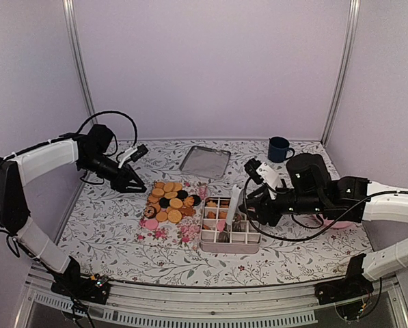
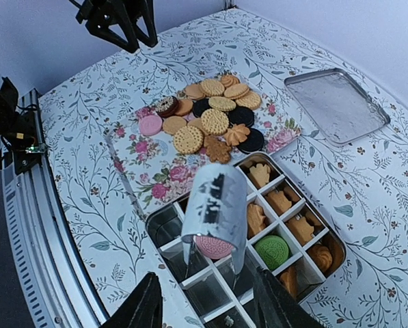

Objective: Pack the cookies
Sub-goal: Pick up the clamp from the packing box.

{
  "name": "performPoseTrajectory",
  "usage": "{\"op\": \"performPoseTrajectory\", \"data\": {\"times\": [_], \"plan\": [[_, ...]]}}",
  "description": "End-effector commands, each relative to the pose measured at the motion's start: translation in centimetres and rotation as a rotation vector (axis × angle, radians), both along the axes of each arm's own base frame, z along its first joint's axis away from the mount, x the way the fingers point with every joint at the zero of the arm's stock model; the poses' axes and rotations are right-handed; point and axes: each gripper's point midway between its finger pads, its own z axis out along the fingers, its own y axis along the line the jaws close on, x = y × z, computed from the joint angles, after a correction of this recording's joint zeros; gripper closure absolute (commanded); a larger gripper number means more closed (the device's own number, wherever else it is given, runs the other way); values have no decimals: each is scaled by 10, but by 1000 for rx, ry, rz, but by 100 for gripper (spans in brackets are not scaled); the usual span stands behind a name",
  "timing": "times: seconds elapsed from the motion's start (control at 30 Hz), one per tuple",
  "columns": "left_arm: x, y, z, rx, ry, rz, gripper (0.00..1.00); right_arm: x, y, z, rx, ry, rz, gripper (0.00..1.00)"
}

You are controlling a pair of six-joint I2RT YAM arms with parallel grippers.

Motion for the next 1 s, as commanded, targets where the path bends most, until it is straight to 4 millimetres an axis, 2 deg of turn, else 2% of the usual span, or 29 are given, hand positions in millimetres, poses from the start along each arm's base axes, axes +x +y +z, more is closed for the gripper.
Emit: {"op": "performPoseTrajectory", "data": {"times": [0.0,0.2,0.5,0.57,0.77,0.97], "plan": [[-1,-12,8,-19,-1,-33,59,17,-2,-23,-9,-38,-78,54],[-5,-13,9,-9,0,-45,59,31,-4,-26,61,-113,-150,58],[-7,-12,9,-6,-1,-48,59,41,16,-39,66,-151,-122,60],[-7,-11,9,-1,-3,-49,59,43,17,-40,62,-158,-125,64],[-7,-10,7,6,-4,-49,59,45,16,-35,73,-189,-132,84],[-7,-9,5,19,-5,-48,59,42,12,-27,95,-205,-128,96]]}}
